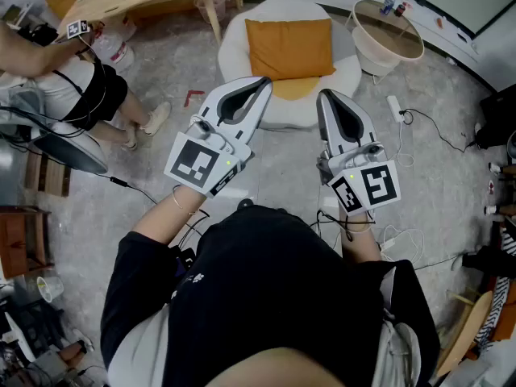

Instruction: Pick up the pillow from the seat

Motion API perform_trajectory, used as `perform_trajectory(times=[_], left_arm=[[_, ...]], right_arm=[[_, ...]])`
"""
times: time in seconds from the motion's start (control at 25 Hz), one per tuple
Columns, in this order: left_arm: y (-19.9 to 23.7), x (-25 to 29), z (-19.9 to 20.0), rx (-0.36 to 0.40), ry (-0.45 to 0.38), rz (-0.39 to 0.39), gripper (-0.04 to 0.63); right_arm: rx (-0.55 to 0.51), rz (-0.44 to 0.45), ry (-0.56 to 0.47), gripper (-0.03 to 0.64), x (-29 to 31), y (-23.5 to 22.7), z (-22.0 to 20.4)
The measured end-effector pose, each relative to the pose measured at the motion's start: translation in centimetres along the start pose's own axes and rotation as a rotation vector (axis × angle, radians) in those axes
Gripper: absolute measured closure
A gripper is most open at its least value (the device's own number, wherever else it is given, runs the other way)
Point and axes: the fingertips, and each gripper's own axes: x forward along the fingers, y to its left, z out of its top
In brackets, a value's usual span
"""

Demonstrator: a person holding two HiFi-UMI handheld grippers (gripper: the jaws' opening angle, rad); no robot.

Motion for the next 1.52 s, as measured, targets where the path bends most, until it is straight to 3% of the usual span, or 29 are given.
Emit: perform_trajectory(times=[0.32,0.56,1.52], left_arm=[[0.4,-1.3,0.2,0.000,-0.001,0.011,0.585],[1.0,-0.1,-0.3,-0.004,0.007,0.001,0.586],[-6.8,3.2,-0.8,-0.009,0.027,-0.014,0.585]], right_arm=[[0.005,0.005,-0.010,0.597,-0.1,1.1,-0.2],[0.034,-0.027,-0.012,0.597,0.3,-1.0,-0.4],[0.042,-0.021,-0.037,0.595,-8.0,-5.5,0.2]])
